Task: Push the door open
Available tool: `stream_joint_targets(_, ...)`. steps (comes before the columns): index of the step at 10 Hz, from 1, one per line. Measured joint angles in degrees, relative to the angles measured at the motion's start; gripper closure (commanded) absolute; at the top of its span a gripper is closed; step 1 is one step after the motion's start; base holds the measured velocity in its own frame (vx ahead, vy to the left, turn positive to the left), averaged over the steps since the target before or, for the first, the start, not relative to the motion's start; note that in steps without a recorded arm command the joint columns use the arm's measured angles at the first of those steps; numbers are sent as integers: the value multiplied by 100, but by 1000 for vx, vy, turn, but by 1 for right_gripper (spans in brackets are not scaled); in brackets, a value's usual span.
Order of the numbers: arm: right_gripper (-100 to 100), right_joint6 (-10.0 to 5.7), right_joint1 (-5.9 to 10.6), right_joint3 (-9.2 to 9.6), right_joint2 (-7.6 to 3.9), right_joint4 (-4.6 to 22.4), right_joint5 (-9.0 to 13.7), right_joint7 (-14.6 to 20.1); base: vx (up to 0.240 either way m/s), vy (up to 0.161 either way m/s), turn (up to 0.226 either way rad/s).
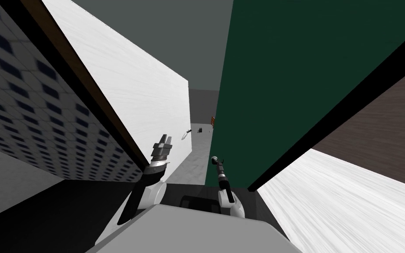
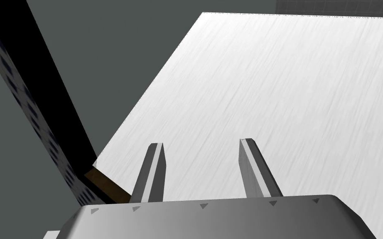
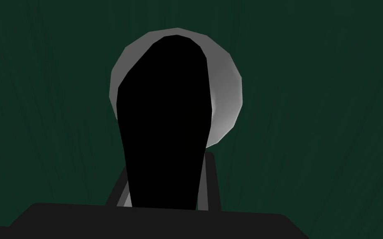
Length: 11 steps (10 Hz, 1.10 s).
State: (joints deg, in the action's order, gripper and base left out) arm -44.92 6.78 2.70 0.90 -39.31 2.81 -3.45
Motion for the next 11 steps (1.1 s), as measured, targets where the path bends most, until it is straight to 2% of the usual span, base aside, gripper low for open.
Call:
stream_joint_targets(4,100,12,8,-1,-2,0,0,-2,23,6,-4)
stream_joint_targets(6,100,88,-107,-2,-53,-65,6,-6,190,55,-45)
stream_joint_targets(7,100,32,-28,-53,-71,88,35,-25,168,88,-45)
stream_joint_targets(8,100,64,-43,-90,-102,15,55,-46,181,72,-51)
stream_joint_targets(10,100,-10,73,-198,-178,162,114,-78,216,58,-66)
stream_joint_targets(11,100,57,-46,-230,-182,-29,127,-115,219,70,-78)
